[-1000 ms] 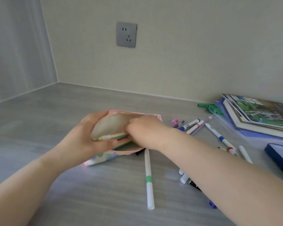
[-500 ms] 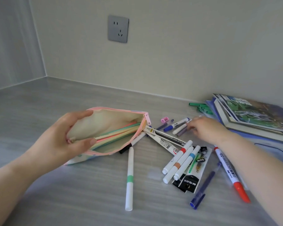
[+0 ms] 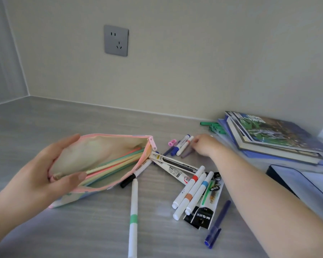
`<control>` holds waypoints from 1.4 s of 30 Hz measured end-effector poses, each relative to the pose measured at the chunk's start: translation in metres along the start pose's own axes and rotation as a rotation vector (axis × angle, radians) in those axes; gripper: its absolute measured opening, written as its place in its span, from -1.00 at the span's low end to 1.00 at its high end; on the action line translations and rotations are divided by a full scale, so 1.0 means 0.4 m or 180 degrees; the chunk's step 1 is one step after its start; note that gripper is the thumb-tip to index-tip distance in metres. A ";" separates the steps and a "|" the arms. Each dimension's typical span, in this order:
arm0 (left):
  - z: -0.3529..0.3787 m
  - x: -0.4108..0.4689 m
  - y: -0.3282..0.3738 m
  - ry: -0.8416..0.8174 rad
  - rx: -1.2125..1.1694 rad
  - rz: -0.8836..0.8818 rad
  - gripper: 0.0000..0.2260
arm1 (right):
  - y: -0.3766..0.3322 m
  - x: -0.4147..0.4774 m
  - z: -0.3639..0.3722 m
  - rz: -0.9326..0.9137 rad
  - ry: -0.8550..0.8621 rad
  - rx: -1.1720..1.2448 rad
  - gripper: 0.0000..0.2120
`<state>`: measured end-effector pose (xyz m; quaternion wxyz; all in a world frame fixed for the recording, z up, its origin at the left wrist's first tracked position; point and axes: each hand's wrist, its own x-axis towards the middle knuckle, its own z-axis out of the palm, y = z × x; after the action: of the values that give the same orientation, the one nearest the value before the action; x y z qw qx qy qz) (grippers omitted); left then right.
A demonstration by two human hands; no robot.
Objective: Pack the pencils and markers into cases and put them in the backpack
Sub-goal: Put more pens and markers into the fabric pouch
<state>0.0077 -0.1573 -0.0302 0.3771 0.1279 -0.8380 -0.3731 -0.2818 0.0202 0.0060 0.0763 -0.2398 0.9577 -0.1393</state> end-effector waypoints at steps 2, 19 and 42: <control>0.001 -0.001 -0.012 0.0007 0.0007 0.0007 -0.42 | -0.006 0.020 0.005 0.0028 -0.0041 -0.0145 -0.67; -0.006 -0.013 0.049 -0.0059 0.0289 0.0358 -0.62 | 0.008 -0.026 -0.045 0.0489 0.0430 0.0579 -0.61; -0.013 -0.018 0.058 -0.0171 0.0157 0.0164 -0.63 | -0.295 -0.268 0.032 -0.2649 0.0574 -0.2144 -0.77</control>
<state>0.0180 -0.1404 -0.0153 0.3607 0.1055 -0.8597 -0.3458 -0.1338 -0.0313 0.0383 -0.1489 -0.5970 0.7763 0.1369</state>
